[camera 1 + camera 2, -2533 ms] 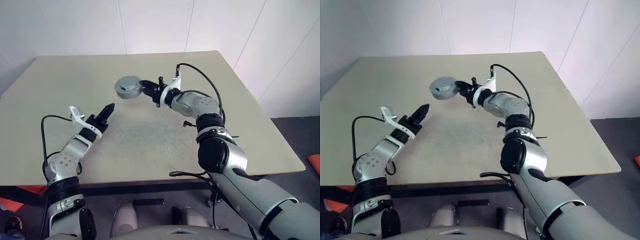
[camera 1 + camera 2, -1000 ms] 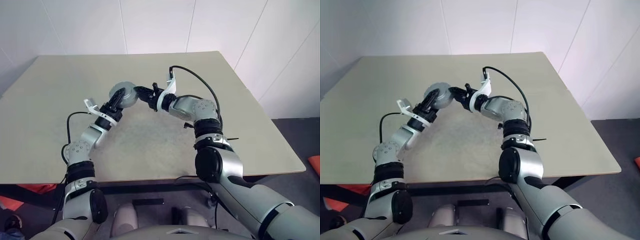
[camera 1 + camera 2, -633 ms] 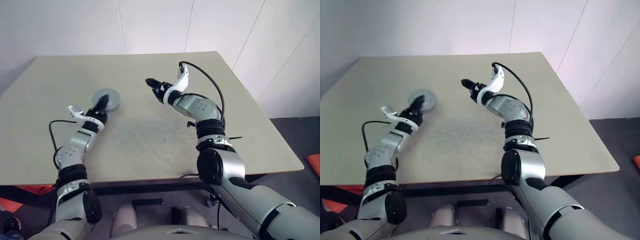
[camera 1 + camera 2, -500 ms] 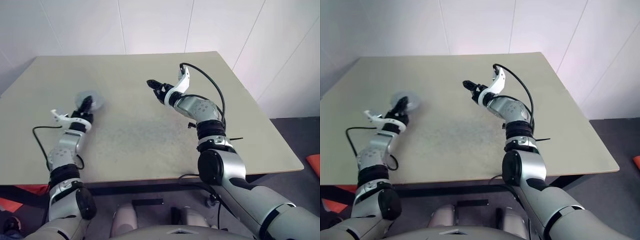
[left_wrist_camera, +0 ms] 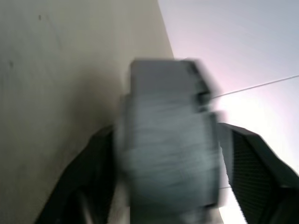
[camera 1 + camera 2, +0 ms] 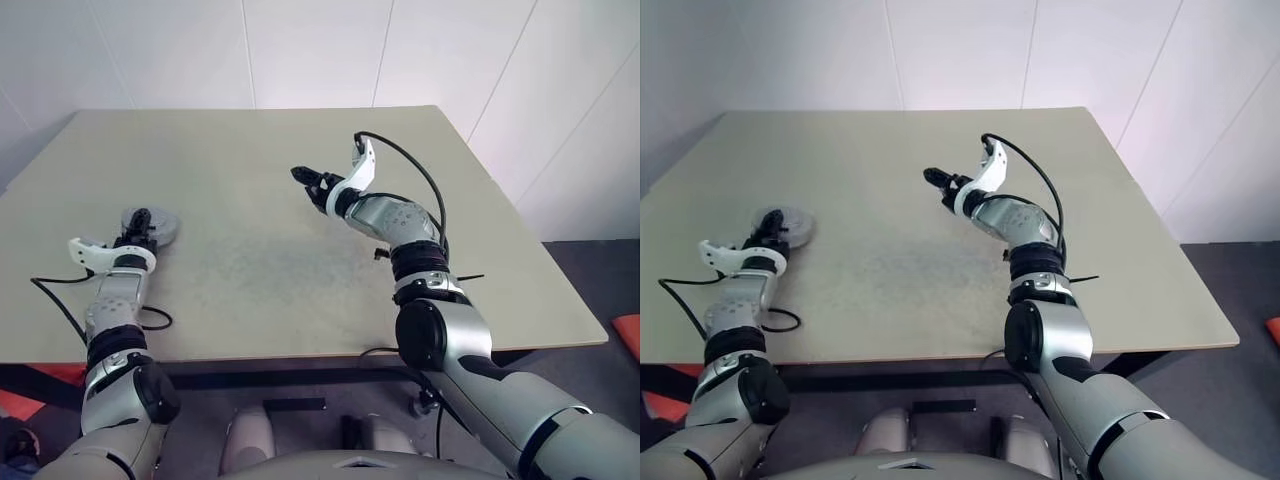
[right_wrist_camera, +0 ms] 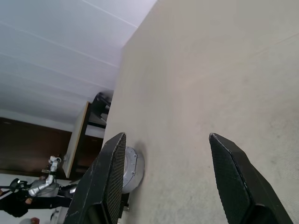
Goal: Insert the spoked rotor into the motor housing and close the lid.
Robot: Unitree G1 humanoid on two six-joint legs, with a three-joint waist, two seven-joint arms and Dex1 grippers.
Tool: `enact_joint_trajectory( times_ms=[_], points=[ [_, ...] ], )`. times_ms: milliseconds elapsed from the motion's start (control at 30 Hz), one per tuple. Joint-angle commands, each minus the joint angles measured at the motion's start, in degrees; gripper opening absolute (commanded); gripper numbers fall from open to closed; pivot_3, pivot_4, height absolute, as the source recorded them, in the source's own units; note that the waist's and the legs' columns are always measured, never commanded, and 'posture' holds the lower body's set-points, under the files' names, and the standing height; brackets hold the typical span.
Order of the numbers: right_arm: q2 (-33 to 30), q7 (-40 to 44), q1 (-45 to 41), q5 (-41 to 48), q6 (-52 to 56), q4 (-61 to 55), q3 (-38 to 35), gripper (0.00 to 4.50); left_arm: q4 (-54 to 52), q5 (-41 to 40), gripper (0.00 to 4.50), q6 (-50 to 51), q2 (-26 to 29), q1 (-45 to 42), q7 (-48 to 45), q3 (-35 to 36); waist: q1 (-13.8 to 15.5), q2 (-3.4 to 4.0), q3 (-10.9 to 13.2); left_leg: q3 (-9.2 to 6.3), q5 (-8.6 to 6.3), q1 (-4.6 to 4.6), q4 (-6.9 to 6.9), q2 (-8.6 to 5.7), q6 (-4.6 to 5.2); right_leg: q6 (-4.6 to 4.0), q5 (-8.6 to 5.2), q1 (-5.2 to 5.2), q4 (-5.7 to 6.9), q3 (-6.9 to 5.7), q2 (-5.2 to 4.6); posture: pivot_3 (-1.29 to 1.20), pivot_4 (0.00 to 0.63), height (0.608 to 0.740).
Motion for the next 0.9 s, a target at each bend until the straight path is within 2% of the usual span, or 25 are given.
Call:
enact_joint_trajectory(
  times_ms=[33,300,433,567,700,900],
  points=[
    [-0.31,0.14,-1.42,0.29,-0.69,-0.49,-0.02,3.19,0.67,1.24,4.47,-3.16,3.21,-2.32,0.6,1.42,-0.06,0.0,0.0,0.0,0.0,0.0,0.0,0.0,-0.01,0.0,0.0,0.0,0.01,0.0,0.0,0.0,0.0,0.74],
    [-0.47,0.7,-1.71,-0.17,-0.48,1.33,0.33,3.19,4.05,3.69,4.47,-6.36,7.82,-3.26,0.67,2.64,-0.05,0.0,0.0,-0.02,0.01,0.02,0.02,0.01,-0.02,-0.06,-0.04,0.0,0.08,0.0,-0.01,0.0,0.0,0.74],
    [-0.7,3.39,-0.82,-3.14,-2.92,-0.8,3.87,3.19,1.56,6.95,4.47,-7.24,8.15,-2.89,-1.2,-0.4,0.08,0.0,0.0,-0.03,0.02,0.03,0.05,0.01,-0.03,-0.16,-0.1,0.01,0.13,0.0,-0.03,0.0,0.0,0.74],
    [-2.26,11.5,3.52,-11.74,-13.35,-8.5,13.59,3.19,-7.91,12.47,4.47,-6.39,5.87,-0.32,-7.8,-9.43,0.67,-0.02,-0.01,-0.06,0.03,0.01,0.08,0.01,-0.05,-0.17,-0.1,0.02,0.15,-0.02,-0.08,0.0,0.0,0.74],
    [-7.93,21.51,7.51,-17.43,-18.49,-13.36,21.36,3.19,-20.77,17.09,4.47,-3.3,4.43,3.91,-14.48,-20.52,1.5,-0.03,-0.01,-0.05,0.02,0.02,0.09,-0.04,-0.03,-0.17,-0.1,0.1,0.12,-0.03,-0.18,0.0,0.0,0.74],
    [-16.9,25.84,8.69,-26.62,-26.7,-8.6,26.32,3.19,-28.0,28.16,4.47,-3.44,5.12,6.41,-19.78,-34.69,1.36,0.01,0.0,-0.05,0.06,0.12,0.16,-0.02,-0.08,-0.19,-0.11,0.12,0.25,-0.04,-0.17,0.0,0.0,0.74]
  ],
)
